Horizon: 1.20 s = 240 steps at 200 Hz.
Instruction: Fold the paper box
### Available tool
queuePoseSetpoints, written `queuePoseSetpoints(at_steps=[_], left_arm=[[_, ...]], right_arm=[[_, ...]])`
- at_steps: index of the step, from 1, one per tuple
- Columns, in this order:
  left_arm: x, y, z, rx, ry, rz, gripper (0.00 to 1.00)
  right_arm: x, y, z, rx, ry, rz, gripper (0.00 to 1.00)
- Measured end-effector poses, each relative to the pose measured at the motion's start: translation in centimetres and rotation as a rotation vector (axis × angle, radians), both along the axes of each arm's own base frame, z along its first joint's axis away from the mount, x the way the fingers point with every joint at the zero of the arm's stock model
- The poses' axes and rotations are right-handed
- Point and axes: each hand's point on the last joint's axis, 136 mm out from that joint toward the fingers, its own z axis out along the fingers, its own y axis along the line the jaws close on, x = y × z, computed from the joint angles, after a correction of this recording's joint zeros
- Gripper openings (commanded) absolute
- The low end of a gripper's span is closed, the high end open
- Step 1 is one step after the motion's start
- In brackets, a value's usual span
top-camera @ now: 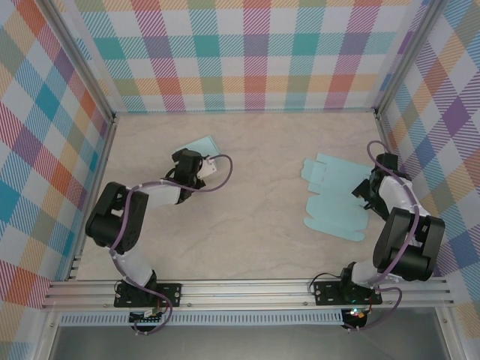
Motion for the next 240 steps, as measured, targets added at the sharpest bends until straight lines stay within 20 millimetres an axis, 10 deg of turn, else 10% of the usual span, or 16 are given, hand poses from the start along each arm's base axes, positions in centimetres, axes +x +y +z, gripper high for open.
queuePoseSetpoints(at_steps=[105, 180, 240], left_arm=[[-4.8, 0.9, 13.9, -0.765, -0.243, 0.35, 1.0], [-6.8, -0.8, 12.1, -1.272, -0.123, 0.563, 0.83], [-5.8, -2.8, 10.5, -1.449, -0.031, 0.631, 0.72]], right_arm=[[3.8, 0.1, -3.7, 0.162, -0.045, 0.046, 0.85], [6.4, 1.8, -4.3, 0.242, -0.063, 0.164, 0.69], [13.8, 12.6, -3.8, 0.292, -0.096, 0.576, 0.67]])
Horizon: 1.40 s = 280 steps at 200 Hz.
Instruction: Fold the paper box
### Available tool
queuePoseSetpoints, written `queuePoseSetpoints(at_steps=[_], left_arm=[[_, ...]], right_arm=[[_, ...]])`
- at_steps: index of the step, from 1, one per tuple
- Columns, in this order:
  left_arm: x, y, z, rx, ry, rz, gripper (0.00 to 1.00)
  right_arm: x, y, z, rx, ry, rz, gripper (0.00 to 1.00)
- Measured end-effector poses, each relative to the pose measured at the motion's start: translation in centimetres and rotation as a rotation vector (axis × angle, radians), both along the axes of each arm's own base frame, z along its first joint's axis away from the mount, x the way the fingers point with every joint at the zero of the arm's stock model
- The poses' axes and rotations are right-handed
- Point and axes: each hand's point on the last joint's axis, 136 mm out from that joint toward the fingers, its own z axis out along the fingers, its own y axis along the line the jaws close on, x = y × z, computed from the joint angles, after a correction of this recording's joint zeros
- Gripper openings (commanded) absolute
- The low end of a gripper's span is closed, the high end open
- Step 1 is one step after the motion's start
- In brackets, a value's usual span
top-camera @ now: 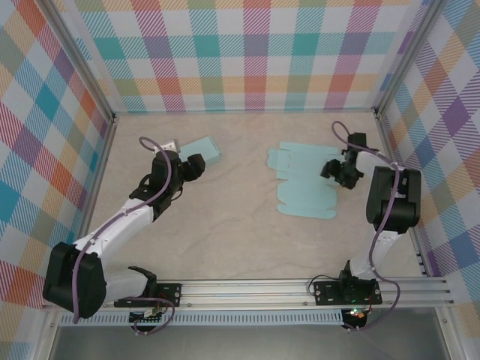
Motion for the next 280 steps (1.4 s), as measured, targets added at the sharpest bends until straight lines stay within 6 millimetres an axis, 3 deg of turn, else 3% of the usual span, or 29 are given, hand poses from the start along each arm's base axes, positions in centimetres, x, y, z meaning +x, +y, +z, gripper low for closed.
queuePoseSetpoints(at_steps=[20, 44, 66, 88, 105, 129, 164, 193, 208, 228, 280], left_arm=[[0.5, -0.8, -2.2, -0.022, 0.062, -0.001, 0.71], [2.2, -2.6, -4.6, -0.034, 0.136, -0.019, 0.64], [5.1, -5.9, -5.6, -0.044, 0.177, -0.076, 0.65], [8.6, -11.0, -5.7, -0.037, 0.184, -0.165, 0.68], [11.2, -14.9, -6.1, -0.006, 0.186, -0.237, 0.7], [13.6, -18.0, -7.7, 0.047, 0.218, -0.297, 0.72], [15.0, -19.4, -11.7, 0.129, 0.319, -0.355, 0.75], [15.3, -19.5, -14.7, 0.192, 0.398, -0.382, 0.77], [15.5, -19.5, -15.2, 0.211, 0.419, -0.388, 0.75], [16.0, -20.4, -14.7, 0.194, 0.41, -0.419, 0.67], [15.9, -21.2, -15.6, 0.161, 0.422, -0.492, 0.07]], right_arm=[[0.8, 3.2, 0.2, 0.028, -0.009, 0.096, 0.67], [0.8, 5.4, 0.1, 0.041, -0.004, 0.161, 0.67], [0.5, 5.3, 0.1, 0.044, 0.01, 0.162, 0.71], [0.1, 4.9, 0.8, 0.025, 0.012, 0.151, 0.75], [-0.2, 4.2, 2.5, 0.009, -0.015, 0.134, 0.77], [-0.6, 3.3, 5.8, -0.001, -0.093, 0.097, 0.84], [-1.5, 2.5, 8.9, -0.005, -0.17, 0.055, 1.0], [-1.9, 2.6, 8.8, 0.006, -0.182, 0.041, 1.0], [-2.2, 2.7, 8.7, 0.015, -0.179, 0.033, 1.0], [-2.3, 3.0, 8.9, 0.035, -0.193, 0.03, 1.0], [-1.8, 3.4, 10.6, 0.105, -0.264, -0.004, 1.0]])
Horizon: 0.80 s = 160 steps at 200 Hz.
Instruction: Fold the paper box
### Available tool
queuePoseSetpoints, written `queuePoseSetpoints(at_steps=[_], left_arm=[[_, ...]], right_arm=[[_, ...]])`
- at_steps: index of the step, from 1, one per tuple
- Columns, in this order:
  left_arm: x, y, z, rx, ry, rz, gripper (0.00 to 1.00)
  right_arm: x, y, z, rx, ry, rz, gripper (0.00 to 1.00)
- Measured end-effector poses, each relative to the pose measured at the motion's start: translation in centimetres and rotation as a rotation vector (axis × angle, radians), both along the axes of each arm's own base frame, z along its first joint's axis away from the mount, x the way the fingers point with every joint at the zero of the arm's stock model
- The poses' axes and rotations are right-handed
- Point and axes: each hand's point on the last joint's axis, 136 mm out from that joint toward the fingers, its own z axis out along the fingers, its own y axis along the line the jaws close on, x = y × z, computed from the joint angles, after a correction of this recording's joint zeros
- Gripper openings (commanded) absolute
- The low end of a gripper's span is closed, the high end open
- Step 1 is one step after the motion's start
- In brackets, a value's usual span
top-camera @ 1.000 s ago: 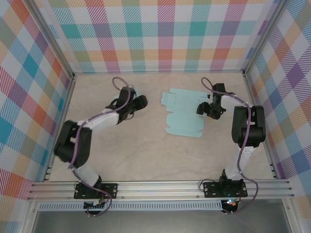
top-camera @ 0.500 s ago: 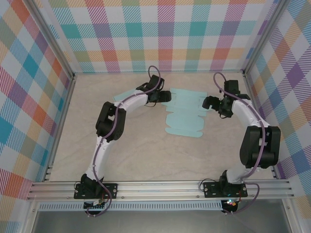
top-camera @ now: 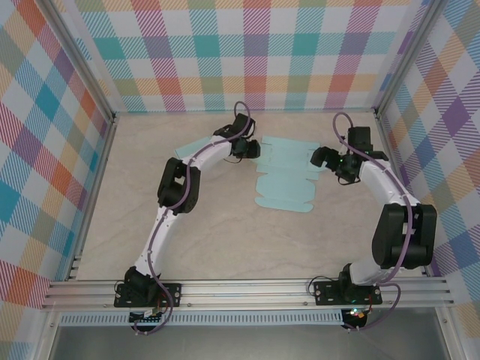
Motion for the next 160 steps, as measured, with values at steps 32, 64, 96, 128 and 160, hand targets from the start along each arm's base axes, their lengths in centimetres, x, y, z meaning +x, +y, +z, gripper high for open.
queuePoseSetpoints(at_steps=[32, 64, 96, 128, 160], left_arm=[[-0.7, -0.3, 0.6, -0.021, -0.036, -0.065, 0.0], [-4.6, 1.9, 0.9, 0.03, -0.069, -0.146, 0.0], [-9.7, 5.7, 3.2, 0.085, -0.165, -0.189, 0.0], [-13.2, 8.8, 8.1, 0.062, -0.356, -0.168, 0.0], [-16.0, 11.5, 10.3, 0.043, -0.498, -0.106, 0.0]], right_arm=[[-0.3, -0.7, 0.0, 0.068, -0.015, -0.032, 1.0], [-0.8, -1.0, -0.9, 0.13, -0.009, -0.036, 1.0], [-1.8, 0.1, -0.8, 0.188, -0.042, -0.002, 0.97], [-2.8, 2.3, 0.5, 0.305, -0.129, 0.064, 0.92], [-4.2, 5.0, 1.4, 0.408, -0.214, 0.162, 0.88]])
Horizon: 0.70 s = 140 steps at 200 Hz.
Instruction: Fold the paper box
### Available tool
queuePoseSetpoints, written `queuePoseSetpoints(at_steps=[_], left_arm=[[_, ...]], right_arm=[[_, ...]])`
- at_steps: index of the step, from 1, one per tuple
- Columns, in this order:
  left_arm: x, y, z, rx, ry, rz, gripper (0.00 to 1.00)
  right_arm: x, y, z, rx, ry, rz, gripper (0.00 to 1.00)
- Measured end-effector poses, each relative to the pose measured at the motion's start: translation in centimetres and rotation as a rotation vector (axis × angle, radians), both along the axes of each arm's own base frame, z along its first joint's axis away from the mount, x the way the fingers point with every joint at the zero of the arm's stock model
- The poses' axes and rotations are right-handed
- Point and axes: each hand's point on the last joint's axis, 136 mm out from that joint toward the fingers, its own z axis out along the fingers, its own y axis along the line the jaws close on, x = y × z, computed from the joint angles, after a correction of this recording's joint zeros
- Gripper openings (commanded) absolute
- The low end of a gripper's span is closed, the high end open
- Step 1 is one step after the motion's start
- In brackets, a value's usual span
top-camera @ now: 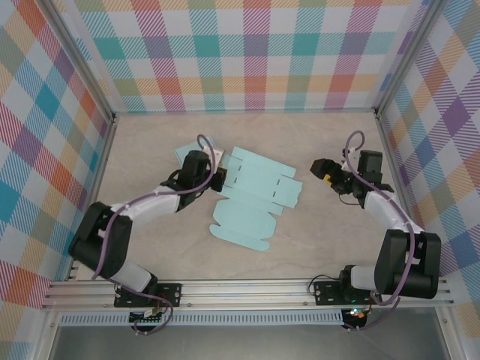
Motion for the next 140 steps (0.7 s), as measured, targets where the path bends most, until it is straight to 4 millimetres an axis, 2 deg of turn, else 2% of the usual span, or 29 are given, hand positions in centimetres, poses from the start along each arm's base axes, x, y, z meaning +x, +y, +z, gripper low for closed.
queuePoseSetpoints(at_steps=[30, 47, 63, 101, 121, 140], left_arm=[[-1.8, 1.7, 0.3, -0.027, -0.069, 0.035, 0.0], [-2.7, 2.2, 0.7, -0.049, -0.108, 0.037, 0.0], [-3.3, 2.6, 1.1, -0.067, -0.143, 0.039, 0.0], [-4.6, 3.4, 2.4, -0.107, -0.226, 0.037, 0.0], [-5.0, 3.6, 3.2, -0.124, -0.26, 0.037, 0.0], [-5.2, 3.7, 4.1, -0.139, -0.288, 0.039, 0.0]], right_arm=[[-1.9, 4.4, 0.8, 0.02, -0.077, 0.157, 0.88], [-2.4, 6.2, 1.3, 0.017, -0.121, 0.23, 0.88], [-2.6, 6.9, 1.3, 0.01, -0.148, 0.259, 0.89], [-2.5, 7.0, -0.3, -0.018, -0.14, 0.269, 0.91], [-2.3, 7.6, -1.2, -0.025, -0.137, 0.291, 0.88], [-2.5, 9.1, -1.9, -0.023, -0.142, 0.337, 0.83]])
